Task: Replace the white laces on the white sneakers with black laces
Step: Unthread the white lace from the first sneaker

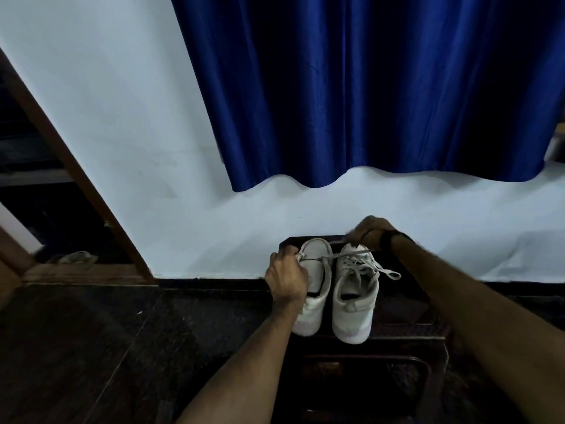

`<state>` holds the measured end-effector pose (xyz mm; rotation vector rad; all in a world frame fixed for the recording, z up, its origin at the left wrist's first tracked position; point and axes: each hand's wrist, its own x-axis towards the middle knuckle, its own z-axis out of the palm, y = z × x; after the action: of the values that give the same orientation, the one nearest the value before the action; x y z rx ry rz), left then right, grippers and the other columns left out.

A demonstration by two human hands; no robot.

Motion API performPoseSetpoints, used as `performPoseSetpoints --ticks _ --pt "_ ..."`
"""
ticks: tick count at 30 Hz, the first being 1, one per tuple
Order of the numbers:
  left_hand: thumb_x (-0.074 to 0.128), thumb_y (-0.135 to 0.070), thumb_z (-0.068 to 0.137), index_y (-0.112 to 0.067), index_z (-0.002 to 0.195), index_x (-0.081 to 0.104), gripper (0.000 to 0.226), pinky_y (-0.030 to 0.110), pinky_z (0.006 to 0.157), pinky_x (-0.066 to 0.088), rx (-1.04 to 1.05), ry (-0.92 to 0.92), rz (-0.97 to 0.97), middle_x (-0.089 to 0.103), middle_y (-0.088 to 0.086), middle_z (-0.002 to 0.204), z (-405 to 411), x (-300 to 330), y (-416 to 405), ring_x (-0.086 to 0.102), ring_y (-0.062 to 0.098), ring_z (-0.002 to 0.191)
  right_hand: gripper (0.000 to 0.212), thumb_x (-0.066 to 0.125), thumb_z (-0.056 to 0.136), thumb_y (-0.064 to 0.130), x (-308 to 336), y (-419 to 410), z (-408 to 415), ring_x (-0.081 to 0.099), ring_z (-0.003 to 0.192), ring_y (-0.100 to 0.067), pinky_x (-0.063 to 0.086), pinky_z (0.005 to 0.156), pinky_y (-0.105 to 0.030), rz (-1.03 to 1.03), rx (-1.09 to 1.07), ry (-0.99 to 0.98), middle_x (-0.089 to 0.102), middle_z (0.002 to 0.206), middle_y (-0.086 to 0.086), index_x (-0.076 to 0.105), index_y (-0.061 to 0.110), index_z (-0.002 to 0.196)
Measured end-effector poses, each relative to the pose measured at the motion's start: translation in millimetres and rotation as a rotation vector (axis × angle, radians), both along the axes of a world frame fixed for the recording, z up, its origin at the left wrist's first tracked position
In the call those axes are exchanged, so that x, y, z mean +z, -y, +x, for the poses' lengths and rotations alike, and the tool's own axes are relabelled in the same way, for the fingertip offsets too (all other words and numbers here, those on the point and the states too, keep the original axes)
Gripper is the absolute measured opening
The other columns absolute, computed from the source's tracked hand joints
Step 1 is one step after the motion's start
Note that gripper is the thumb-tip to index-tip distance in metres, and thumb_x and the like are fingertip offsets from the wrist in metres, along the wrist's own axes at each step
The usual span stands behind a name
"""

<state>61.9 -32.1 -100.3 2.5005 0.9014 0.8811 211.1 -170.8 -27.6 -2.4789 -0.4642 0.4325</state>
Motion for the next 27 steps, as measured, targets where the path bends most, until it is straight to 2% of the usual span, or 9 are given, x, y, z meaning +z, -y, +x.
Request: performPoseSetpoints --ticks 2,6,10,12,17,19,23,25,27 --pt "0.058 0.0 0.075 -0.02 0.103 0.067 0.035 0.041 0.07 0.052 0.0 0.001 -0.011 0.068 0.003 0.095 0 0 0 0.061 0.028 0.095 0.038 0.065 0.083 0.032 -6 -1 -10 0.055 0.114 -0.029 0.047 0.09 -0.036 -0.386 0.068 0.298 0.061 0.119 -0.011 0.062 0.014 0.115" --pt "0.058 -0.002 0.078 -0.021 0.103 0.067 0.033 0.04 0.07 0.051 -0.009 0.029 -0.038 0.068 0.005 0.092 1 -1 1 0.062 0.029 0.093 0.047 0.061 0.081 0.022 -12 -30 -28 0.042 0.123 -0.027 0.043 0.099 -0.038 -0.158 0.263 0.464 0.052 0.129 -0.007 0.055 0.019 0.128" --pt "0.057 -0.007 0.083 -0.02 0.104 0.066 0.027 0.04 0.069 0.051 -0.011 0.023 -0.072 0.064 0.009 0.09 1 -2 0 0.063 0.032 0.087 0.053 0.057 0.088 0.022 -24 -65 -32 0.042 0.129 -0.03 0.04 0.103 -0.039 -0.293 0.509 0.332 0.046 0.138 -0.011 0.045 0.019 0.139" --pt "0.057 -0.009 0.084 -0.021 0.103 0.065 0.024 0.04 0.069 0.05 -0.021 0.023 -0.073 0.064 0.009 0.089 2 -2 -1 0.062 0.032 0.088 0.049 0.053 0.092 0.023 -26 -73 -30 0.045 0.129 -0.03 0.04 0.104 -0.039 -0.329 0.479 0.302 0.045 0.139 -0.012 0.046 0.02 0.14" --pt "0.061 -0.013 0.086 -0.019 0.1 0.064 0.015 0.039 0.067 0.049 -0.027 0.032 -0.074 0.063 0.009 0.086 3 -2 -2 0.061 0.032 0.087 0.031 0.051 0.092 0.021 -31 -76 -27 0.058 0.113 -0.03 0.044 0.093 -0.036 -0.417 0.394 0.577 0.058 0.125 -0.013 0.06 0.014 0.12" --pt "0.063 -0.012 0.086 -0.019 0.098 0.064 0.014 0.039 0.065 0.049 -0.016 0.042 -0.056 0.063 0.008 0.084 2 -1 0 0.062 0.031 0.086 0.024 0.053 0.089 0.02 -33 -73 -23 0.059 0.108 -0.028 0.045 0.089 -0.034 -0.225 0.291 0.559 0.063 0.116 -0.008 0.064 0.017 0.11" --pt "0.063 -0.01 0.084 -0.022 0.094 0.064 0.016 0.039 0.065 0.05 0.015 0.037 -0.049 0.063 0.006 0.081 2 -1 1 0.062 0.03 0.085 0.01 0.055 0.086 0.012 -8 -56 -6 0.063 0.085 -0.024 0.046 0.074 -0.025 0.613 -0.277 0.333 0.068 0.086 -0.001 0.062 0.018 0.084" --pt "0.062 -0.008 0.081 -0.022 0.095 0.063 0.02 0.04 0.066 0.051 0.024 0.01 -0.039 0.064 0.006 0.083 2 -1 1 0.062 0.03 0.087 0.013 0.051 0.088 0.009 10 -47 1 0.063 0.077 -0.02 0.048 0.072 -0.028 0.946 -0.367 0.125 0.069 0.081 -0.003 0.06 0.015 0.082" --pt "0.06 -0.007 0.079 -0.021 0.098 0.062 0.024 0.041 0.068 0.052 0.022 -0.007 -0.032 0.064 0.007 0.086 2 -2 0 0.062 0.03 0.09 0.018 0.045 0.093 0.006 25 -41 1 0.063 0.063 -0.019 0.048 0.058 -0.026 1.287 -0.368 -0.094 0.068 0.078 -0.008 0.052 0.016 0.081"
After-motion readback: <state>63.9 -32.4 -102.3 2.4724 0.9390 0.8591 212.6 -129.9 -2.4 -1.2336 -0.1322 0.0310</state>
